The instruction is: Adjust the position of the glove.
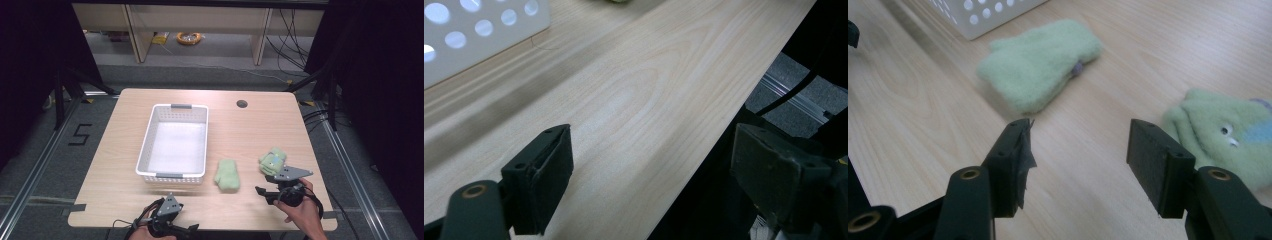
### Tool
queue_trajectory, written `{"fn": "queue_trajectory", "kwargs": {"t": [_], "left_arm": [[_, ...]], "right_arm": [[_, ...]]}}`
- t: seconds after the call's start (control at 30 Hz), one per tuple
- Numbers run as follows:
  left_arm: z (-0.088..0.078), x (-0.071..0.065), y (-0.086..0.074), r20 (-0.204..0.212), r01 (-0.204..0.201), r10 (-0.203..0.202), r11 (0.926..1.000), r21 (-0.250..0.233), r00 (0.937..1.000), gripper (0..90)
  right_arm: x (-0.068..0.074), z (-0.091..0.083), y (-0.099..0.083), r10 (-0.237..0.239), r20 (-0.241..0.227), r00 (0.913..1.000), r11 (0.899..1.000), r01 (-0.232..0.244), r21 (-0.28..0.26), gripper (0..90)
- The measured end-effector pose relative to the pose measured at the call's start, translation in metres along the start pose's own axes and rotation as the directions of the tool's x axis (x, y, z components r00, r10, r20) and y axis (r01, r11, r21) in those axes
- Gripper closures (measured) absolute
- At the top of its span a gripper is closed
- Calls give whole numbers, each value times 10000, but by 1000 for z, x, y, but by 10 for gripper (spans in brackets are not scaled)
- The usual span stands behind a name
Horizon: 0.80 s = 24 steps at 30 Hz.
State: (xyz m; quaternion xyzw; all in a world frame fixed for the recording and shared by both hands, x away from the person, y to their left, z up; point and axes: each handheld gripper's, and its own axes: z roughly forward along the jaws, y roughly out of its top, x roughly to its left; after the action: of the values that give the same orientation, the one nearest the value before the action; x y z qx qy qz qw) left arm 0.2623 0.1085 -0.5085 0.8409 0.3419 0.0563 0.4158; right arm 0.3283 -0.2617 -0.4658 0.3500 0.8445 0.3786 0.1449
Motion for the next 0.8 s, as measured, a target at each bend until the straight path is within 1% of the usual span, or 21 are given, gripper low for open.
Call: {"fn": "queue_trajectory", "kwargs": {"t": [0.07, 0.1, 0.13, 0.17, 0.2, 0.23, 0.3, 0.33, 0.37, 0.4, 0.43, 0.47, 0.5, 0.53, 0.57, 0.6, 0.63, 0.67, 0.7, 0.8], "left_arm": [[0, 0, 0, 4, 9, -9, 10000, -54, 10000, 165], [0, 0, 0, -5, 83, -83, 9999, -91, 10000, 165], [0, 0, 0, -7, 88, -88, 9999, -99, 10000, 165], [0, 0, 0, -7, 88, -88, 9999, -99, 10000, 165], [0, 0, 0, -4, 86, -86, 9999, -102, 10000, 165], [0, 0, 0, -4, 82, -82, 9999, -110, 10000, 164], [0, 0, 0, 0, 82, -82, 9999, -108, 10000, 165], [0, 0, 0, -4, 91, -91, 9999, -116, 10000, 165], [-1, 1, 0, -12, -40, 40, 10000, 8, 10000, 165], [0, 0, 0, -5, 54, -54, 10000, -73, 10000, 165], [-1, 0, 0, -1, 23, -23, 10000, -52, 10000, 165], [-2, 1, 0, 0, -109, 109, 9999, 56, 9999, 165], [0, 0, 0, -2, 120, -120, 9998, -135, 9999, 165], [0, 0, 0, -1, 87, -87, 9999, -126, 10000, 164], [-1, 0, 0, -3, 26, -26, 10000, -66, 10000, 164], [-1, 0, 0, 1, 26, -26, 10000, -68, 10000, 164], [0, 0, 0, -2, 96, -96, 9999, -129, 10000, 164], [0, 0, 0, 1, 95, -95, 9999, -129, 10000, 164], [0, 0, 0, 3, 91, -91, 9999, -130, 10000, 164], [0, 0, 0, 1, 91, -91, 9999, -133, 10000, 164]], "right_arm": [[2, 3, 3, -10, -5, 10000, 10000, 10, -3, 439], [1, 5, 8, -278, -43, 9996, 9996, 278, -11, 439], [1, 6, 10, -316, -51, 9995, 9995, 316, -28, 439], [1, 6, 10, -316, -51, 9995, 9995, 316, -28, 439], [2, 8, 12, -234, -159, 9996, 9997, 234, 18, 439], [1, 11, 16, -327, -153, 9993, 9995, 328, 39, 437], [2, 13, 17, -278, -189, 9994, 9996, 280, 60, 437], [3, 15, 20, -204, -247, 9995, 9997, 208, 137, 436], [2, 17, 21, -405, -300, 9987, 9992, 406, 54, 436], [2, 18, 23, -457, -362, 9983, 9989, 459, 60, 436], [4, 19, 24, -268, -347, 9990, 9996, 272, 109, 436], [5, 20, 25, -111, -422, 9990, 9999, 116, 110, 437], [2, 22, 27, -463, -400, 9981, 9989, 463, -21, 438], [2, 23, 28, -451, -492, 9978, 9990, 453, 33, 439], [2, 24, 29, -488, -445, 9978, 9988, 488, -12, 440], [1, 25, 30, -584, -494, 9971, 9983, 585, -6, 442], [1, 27, 32, -628, -377, 9973, 9980, 627, -48, 443], [3, 27, 33, -399, -470, 9981, 9991, 405, 106, 445], [1, 29, 35, -613, -456, 9971, 9981, 614, 0, 446], [2, 32, 38, -656, -565, 9962, 9978, 662, 95, 453]]}}
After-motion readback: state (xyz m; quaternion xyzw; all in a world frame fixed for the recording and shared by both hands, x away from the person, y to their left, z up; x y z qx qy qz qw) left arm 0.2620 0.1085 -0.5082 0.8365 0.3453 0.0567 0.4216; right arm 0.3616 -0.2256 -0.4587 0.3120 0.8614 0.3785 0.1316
